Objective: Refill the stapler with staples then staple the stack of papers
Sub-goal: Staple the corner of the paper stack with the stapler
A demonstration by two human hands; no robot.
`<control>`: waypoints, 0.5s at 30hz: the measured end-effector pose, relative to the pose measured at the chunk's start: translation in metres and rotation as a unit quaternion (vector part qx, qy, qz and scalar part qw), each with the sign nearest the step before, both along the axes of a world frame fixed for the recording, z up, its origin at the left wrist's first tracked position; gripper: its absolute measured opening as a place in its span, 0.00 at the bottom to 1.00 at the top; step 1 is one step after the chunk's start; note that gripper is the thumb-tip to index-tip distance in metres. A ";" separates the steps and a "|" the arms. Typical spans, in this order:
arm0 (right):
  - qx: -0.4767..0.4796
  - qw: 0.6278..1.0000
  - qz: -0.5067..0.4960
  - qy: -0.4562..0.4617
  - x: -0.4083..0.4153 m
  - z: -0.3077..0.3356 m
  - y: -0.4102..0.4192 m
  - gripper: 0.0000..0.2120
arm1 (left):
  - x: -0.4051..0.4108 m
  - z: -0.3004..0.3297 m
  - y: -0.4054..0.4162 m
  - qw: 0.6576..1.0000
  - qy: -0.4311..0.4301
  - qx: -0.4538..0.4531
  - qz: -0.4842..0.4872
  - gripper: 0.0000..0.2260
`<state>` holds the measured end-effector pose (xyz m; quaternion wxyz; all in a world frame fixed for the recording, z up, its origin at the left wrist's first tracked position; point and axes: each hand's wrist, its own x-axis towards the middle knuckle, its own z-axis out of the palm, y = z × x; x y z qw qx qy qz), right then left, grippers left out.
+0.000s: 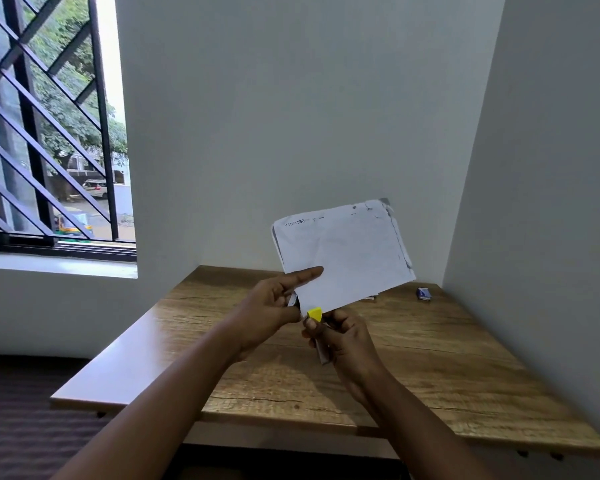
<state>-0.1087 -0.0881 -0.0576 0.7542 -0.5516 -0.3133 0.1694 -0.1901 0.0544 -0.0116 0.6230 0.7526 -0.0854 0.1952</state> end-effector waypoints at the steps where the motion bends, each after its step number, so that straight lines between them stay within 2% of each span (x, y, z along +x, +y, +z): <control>1: -0.004 1.000 0.008 0.003 0.000 0.000 -0.001 0.21 | -0.001 0.000 0.000 1.000 -0.004 -0.008 -0.001 0.32; 5: 0.013 0.998 0.051 0.024 0.005 -0.005 -0.010 0.24 | -0.002 -0.002 0.002 0.999 -0.017 -0.039 0.008 0.32; 8: 0.071 0.995 0.039 0.050 0.013 -0.005 -0.021 0.16 | -0.003 -0.003 0.005 0.999 0.000 -0.035 0.006 0.33; 10: 0.115 0.989 -0.006 0.094 0.021 0.000 -0.027 0.12 | -0.004 -0.005 0.006 0.999 0.011 -0.031 0.002 0.33; 13: 0.123 0.977 -0.107 0.136 0.035 0.012 -0.035 0.17 | -0.005 -0.007 0.005 1.000 0.020 -0.006 0.016 0.32; 15: 0.118 0.972 -0.159 0.126 0.041 0.018 -0.042 0.16 | -0.004 -0.008 0.005 0.998 0.030 0.033 0.036 0.30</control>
